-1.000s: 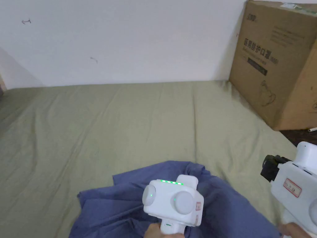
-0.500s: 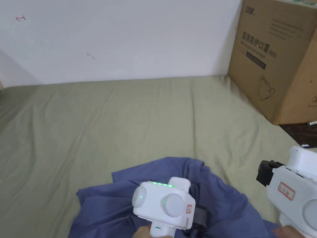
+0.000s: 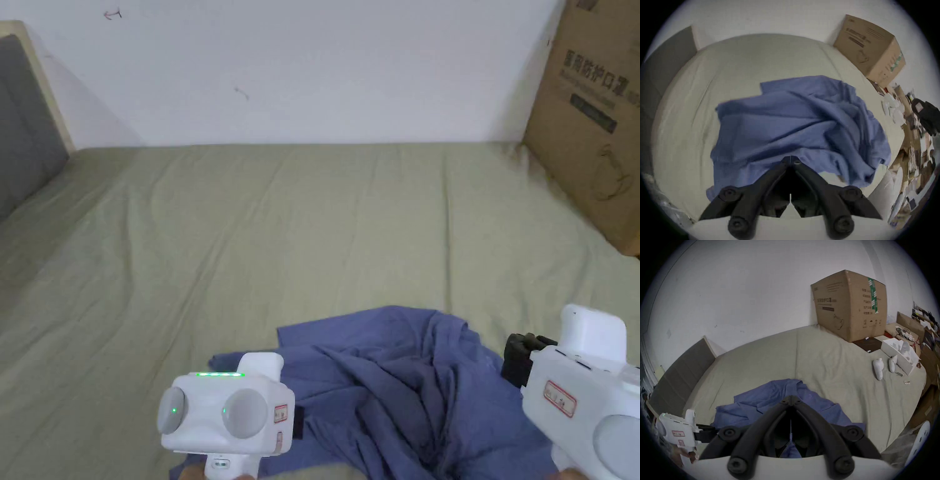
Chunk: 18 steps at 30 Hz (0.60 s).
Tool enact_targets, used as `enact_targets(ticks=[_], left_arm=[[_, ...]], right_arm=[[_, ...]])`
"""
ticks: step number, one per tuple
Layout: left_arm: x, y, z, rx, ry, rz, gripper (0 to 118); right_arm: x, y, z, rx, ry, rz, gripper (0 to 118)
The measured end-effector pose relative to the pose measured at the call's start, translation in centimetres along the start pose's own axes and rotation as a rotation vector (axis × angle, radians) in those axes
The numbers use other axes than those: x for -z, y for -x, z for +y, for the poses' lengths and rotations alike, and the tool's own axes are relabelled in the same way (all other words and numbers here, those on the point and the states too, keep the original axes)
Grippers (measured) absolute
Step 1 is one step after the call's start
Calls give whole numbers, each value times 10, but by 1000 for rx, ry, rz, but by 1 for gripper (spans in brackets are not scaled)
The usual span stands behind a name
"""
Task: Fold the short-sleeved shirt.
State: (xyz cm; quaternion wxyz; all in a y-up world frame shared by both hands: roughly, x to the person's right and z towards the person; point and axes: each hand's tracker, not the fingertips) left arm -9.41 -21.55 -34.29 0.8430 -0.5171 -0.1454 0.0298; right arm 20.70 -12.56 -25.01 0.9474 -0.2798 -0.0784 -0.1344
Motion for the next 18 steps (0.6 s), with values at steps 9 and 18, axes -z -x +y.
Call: enact_targets(ticks=[9,18], left_arm=[[4,67,83,-154,-87,127,48],[79,111,116,-212,81,179,76]], right_arm=[[36,14,5,-42,39,29,0],[71,15,-6,-69,110,20,0]])
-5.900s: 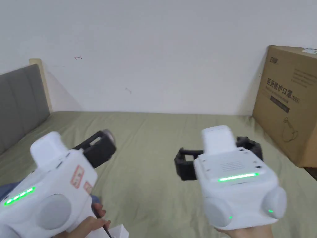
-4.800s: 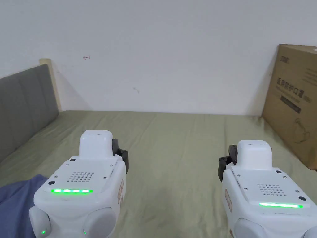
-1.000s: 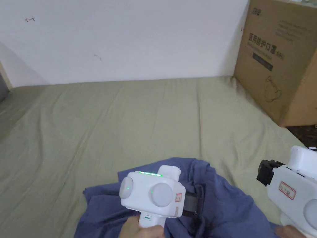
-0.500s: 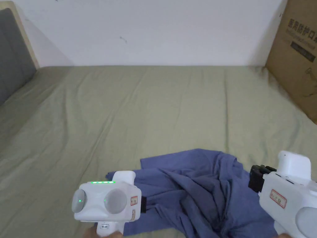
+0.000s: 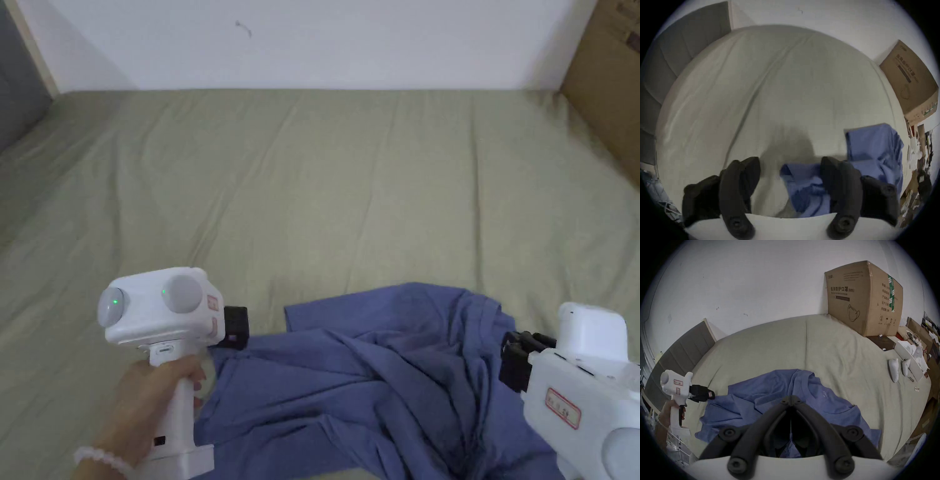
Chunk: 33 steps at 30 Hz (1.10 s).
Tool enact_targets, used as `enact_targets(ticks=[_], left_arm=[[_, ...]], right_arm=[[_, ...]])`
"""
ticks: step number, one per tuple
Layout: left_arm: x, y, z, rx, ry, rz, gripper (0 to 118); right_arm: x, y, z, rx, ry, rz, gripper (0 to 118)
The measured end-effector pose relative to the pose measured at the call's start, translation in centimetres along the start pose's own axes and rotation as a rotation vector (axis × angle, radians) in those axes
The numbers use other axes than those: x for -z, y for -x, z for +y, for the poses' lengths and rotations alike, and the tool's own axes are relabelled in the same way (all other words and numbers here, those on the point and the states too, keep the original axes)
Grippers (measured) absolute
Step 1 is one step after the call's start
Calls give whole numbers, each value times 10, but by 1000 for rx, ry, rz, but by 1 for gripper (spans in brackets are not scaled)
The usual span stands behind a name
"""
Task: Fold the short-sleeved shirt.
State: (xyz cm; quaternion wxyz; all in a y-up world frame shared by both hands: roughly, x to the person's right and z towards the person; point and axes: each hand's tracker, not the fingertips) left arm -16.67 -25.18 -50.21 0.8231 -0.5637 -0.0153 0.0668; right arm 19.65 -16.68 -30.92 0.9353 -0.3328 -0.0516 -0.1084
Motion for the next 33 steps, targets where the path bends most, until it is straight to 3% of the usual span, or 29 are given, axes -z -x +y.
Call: enact_targets(ticks=[3,5,6,7,10,14,15,17,18,21,26,30,32,33], left_arm=[[8,-6,-15,62,-68,46,66],[0,-9,-18,38,-84,49,38],[-5,-13,-22,57,-96,56,16],[-6,-18,-22,113,-100,77,6],[-13,-24,-25,157,-115,94,6],[-28,-15,-25,111,-148,46,5],[-33,-14,-25,118,-153,40,5],[-44,-12,-25,124,-183,-14,5],[-48,-10,-25,116,-188,-14,5],[-61,-5,-26,74,-235,-54,5],[-69,2,-27,74,-241,-78,5],[-56,5,-25,99,-229,-77,5],[-50,6,-24,88,-201,-61,5],[-50,6,-25,90,-203,-62,5]], right_arm=[[13,-2,-6,-11,28,-20,0],[18,-4,-9,-19,40,-15,0],[20,-4,-9,-21,46,-13,0],[18,-3,-8,-22,51,-10,0],[24,-2,1,-41,64,21,0],[39,7,34,-171,88,137,0],[49,10,43,-238,85,141,13],[70,19,61,-360,120,141,73],[79,23,69,-404,138,152,85],[128,31,94,-406,130,178,85],[225,44,104,-557,330,126,86],[278,41,84,-596,475,132,84],[287,34,80,-450,488,152,83],[285,31,86,-423,481,161,78]])
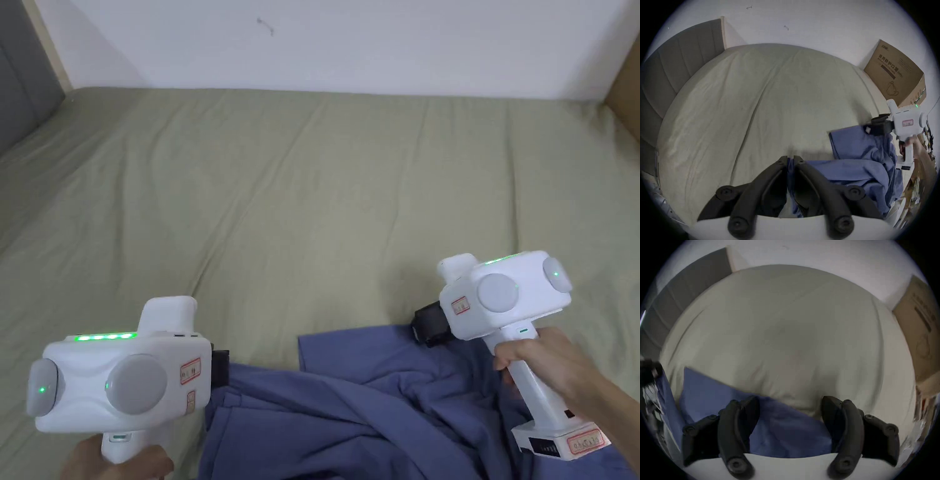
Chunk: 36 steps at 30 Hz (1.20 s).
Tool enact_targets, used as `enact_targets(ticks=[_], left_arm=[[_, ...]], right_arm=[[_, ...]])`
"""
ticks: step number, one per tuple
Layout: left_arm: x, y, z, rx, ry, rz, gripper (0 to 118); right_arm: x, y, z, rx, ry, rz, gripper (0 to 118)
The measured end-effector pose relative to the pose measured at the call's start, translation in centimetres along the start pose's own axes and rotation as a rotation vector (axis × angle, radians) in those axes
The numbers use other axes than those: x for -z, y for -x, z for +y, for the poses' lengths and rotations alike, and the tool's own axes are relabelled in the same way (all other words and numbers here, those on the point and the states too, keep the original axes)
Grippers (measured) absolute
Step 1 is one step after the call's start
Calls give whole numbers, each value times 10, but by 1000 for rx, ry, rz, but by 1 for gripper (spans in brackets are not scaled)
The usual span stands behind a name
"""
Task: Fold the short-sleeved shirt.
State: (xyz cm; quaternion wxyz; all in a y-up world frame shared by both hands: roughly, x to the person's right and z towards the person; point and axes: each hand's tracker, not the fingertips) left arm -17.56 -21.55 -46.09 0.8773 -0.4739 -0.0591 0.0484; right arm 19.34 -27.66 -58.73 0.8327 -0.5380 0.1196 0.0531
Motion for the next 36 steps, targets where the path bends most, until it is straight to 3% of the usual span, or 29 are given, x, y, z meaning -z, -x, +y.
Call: enact_targets(ticks=[1,2,3,4,5,12,26,33,36], left_arm=[[-1,1,-1,-1,-2,-1,5],[-2,0,-1,5,-4,-2,5],[-4,-1,0,14,-9,1,5],[-6,-1,0,16,-13,5,5],[-10,-2,2,18,-16,7,5],[-50,-9,12,54,-77,34,5],[-190,-8,67,112,-355,151,5],[-249,-10,108,170,-499,206,5],[-262,-8,135,155,-515,179,5]], right_arm=[[-4,-2,2,8,-1,3,68],[-12,2,-1,-35,-8,-8,53],[-16,4,-1,-85,-25,-32,17],[-19,6,-1,-106,-35,-67,2],[-21,9,-1,-122,-51,-121,2],[-72,-4,-11,48,-116,-68,2],[-341,-83,-60,335,-548,-174,2],[-427,-110,-79,483,-676,-92,2],[-442,-127,-63,503,-694,-75,2]])
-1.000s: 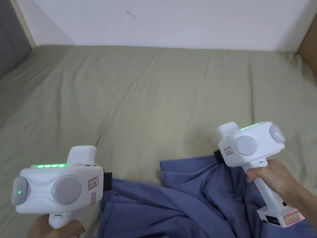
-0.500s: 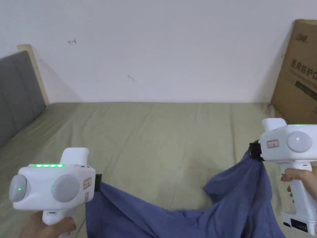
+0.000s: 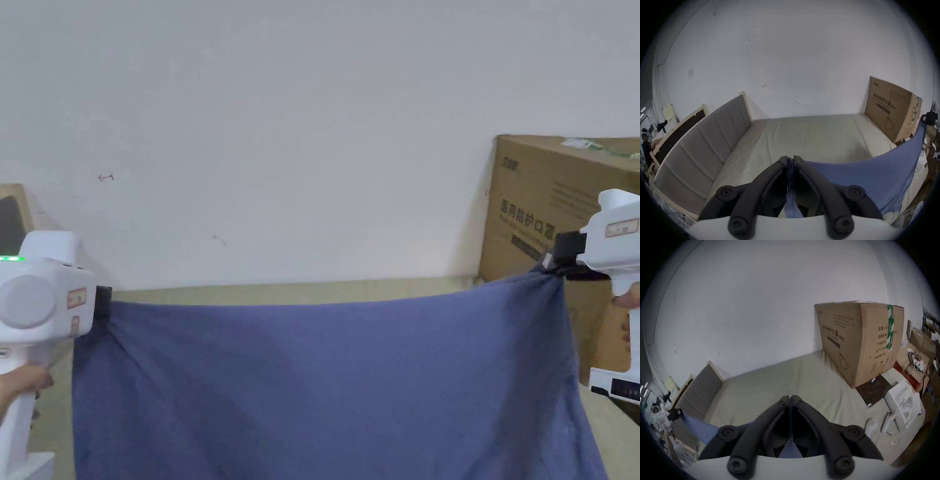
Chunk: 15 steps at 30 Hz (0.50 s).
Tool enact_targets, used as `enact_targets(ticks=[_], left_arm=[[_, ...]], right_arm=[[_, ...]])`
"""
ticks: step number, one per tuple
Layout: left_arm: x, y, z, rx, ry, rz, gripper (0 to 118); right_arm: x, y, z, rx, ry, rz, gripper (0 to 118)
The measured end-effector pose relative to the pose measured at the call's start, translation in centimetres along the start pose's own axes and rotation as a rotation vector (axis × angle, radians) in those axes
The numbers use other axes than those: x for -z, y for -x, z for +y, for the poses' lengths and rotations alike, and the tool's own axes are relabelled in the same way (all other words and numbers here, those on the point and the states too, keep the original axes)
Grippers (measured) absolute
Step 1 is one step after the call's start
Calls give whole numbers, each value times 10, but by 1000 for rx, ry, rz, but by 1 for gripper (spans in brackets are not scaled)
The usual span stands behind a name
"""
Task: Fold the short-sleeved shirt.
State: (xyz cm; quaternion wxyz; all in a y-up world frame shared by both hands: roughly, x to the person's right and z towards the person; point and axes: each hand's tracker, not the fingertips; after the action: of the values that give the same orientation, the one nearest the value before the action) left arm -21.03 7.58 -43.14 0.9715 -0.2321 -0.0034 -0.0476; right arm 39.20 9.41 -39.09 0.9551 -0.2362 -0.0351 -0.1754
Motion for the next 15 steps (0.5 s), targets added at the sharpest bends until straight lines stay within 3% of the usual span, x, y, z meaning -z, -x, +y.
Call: enact_targets(ticks=[4,8,12,15], left_arm=[[19,3,42,24,-13,-3,5],[35,4,95,-3,-74,15,5],[46,3,151,-9,-140,58,5],[50,11,195,-46,-195,70,5]], right_arm=[[9,10,40,1,-22,10,2],[21,36,89,-85,-61,-41,2],[29,60,142,-97,-128,-47,2],[26,83,183,-147,-237,-66,2]])
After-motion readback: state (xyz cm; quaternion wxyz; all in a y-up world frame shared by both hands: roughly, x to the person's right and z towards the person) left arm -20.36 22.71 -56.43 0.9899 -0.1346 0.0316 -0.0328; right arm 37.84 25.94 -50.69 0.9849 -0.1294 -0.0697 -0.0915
